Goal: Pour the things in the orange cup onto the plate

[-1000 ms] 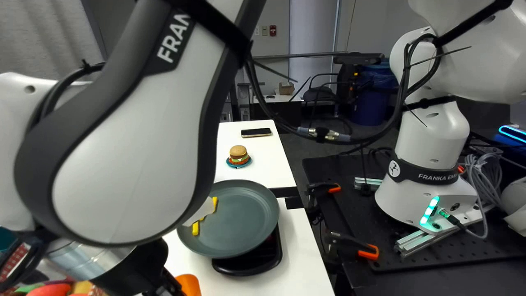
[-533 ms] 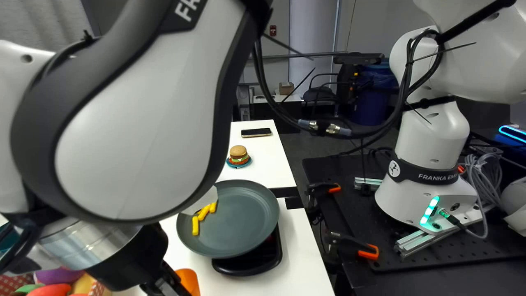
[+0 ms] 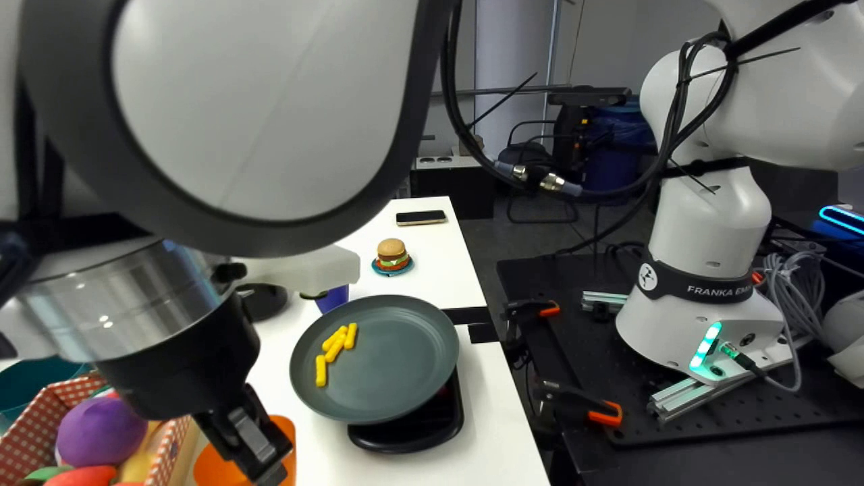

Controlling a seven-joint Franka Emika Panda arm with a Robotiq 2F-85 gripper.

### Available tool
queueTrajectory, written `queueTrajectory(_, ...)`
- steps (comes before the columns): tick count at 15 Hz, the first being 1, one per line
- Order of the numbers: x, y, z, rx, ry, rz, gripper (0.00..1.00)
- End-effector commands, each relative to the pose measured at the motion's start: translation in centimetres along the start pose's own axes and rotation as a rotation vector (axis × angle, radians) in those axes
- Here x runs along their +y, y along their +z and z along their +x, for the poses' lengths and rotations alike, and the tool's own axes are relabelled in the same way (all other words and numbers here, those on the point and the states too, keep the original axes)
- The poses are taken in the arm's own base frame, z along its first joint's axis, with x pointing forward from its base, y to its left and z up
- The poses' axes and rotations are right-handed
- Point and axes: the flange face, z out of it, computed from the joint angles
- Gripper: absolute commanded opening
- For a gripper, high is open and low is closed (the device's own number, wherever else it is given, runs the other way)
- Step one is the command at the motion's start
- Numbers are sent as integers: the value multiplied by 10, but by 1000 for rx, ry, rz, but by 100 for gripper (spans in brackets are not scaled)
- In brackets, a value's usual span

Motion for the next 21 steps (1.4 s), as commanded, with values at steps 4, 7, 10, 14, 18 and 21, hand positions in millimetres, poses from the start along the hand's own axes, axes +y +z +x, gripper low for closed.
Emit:
queueTrajectory(4, 12, -37, -39, 149, 40, -43, 1)
queueTrajectory(7, 22, -45, -55, 211, 64, -66, 1)
queueTrajectory(10, 27, -49, -70, 262, 72, -96, 1)
queueTrajectory(14, 26, -49, -91, 316, 100, -122, 1)
queueTrajectory(18, 20, -45, -118, 360, 134, -150, 1)
queueTrajectory(21, 17, -43, -131, 381, 147, -168, 1)
